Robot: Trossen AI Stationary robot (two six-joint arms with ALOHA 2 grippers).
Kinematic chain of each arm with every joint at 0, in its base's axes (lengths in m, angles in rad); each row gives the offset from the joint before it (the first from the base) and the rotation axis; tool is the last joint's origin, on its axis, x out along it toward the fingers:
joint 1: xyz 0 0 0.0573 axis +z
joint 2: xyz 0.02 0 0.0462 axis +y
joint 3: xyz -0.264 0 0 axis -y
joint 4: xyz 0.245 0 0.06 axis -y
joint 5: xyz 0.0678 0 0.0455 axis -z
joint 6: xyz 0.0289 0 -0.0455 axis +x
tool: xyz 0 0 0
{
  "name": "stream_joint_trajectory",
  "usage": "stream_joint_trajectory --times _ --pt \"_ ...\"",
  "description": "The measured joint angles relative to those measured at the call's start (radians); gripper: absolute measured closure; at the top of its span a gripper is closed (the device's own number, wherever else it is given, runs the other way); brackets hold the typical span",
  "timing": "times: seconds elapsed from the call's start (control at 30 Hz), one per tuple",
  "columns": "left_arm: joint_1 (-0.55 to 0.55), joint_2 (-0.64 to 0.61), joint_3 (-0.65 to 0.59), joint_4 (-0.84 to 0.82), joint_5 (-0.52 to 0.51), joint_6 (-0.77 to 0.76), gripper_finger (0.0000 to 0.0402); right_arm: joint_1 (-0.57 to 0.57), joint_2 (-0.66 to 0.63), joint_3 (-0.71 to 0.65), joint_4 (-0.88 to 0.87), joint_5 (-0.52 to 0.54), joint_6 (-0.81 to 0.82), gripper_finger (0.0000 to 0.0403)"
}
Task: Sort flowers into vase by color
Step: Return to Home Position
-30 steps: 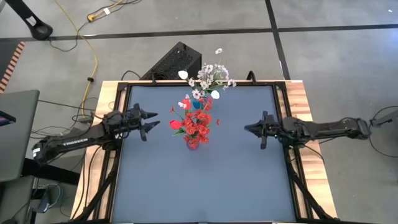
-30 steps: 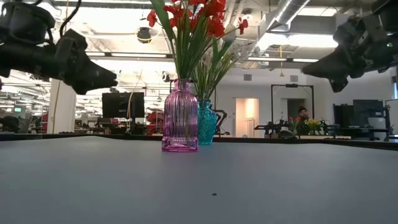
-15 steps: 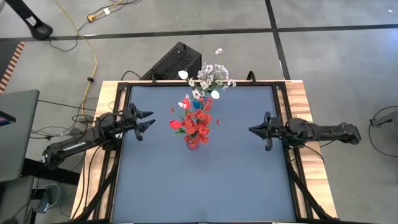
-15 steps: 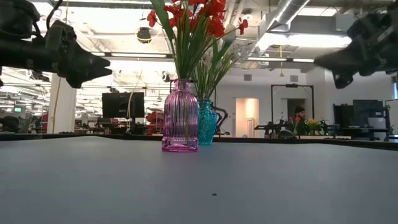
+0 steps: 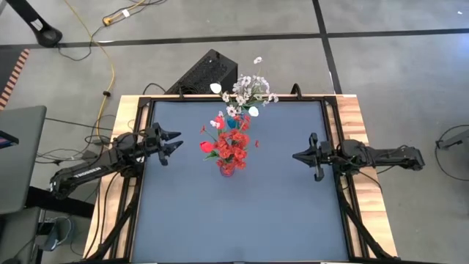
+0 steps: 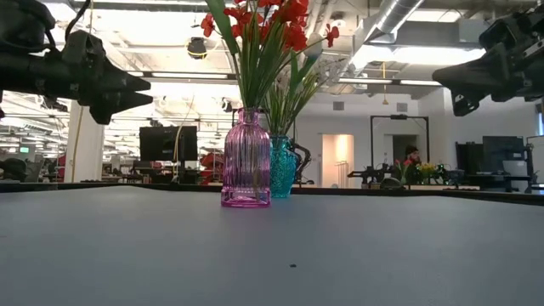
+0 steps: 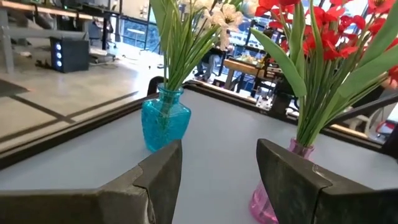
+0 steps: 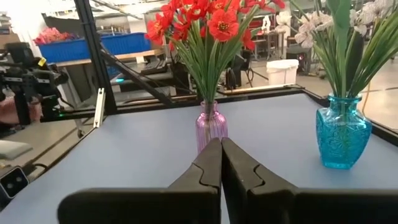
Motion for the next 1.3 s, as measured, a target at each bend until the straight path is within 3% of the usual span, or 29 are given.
stream_joint_trajectory --times 1.3 --pt "0.0 0.0 0.002 -0.002 -0.002 0.028 0.0205 0.0 0.0 -0.002 0.003 0.003 0.0 0.0371"
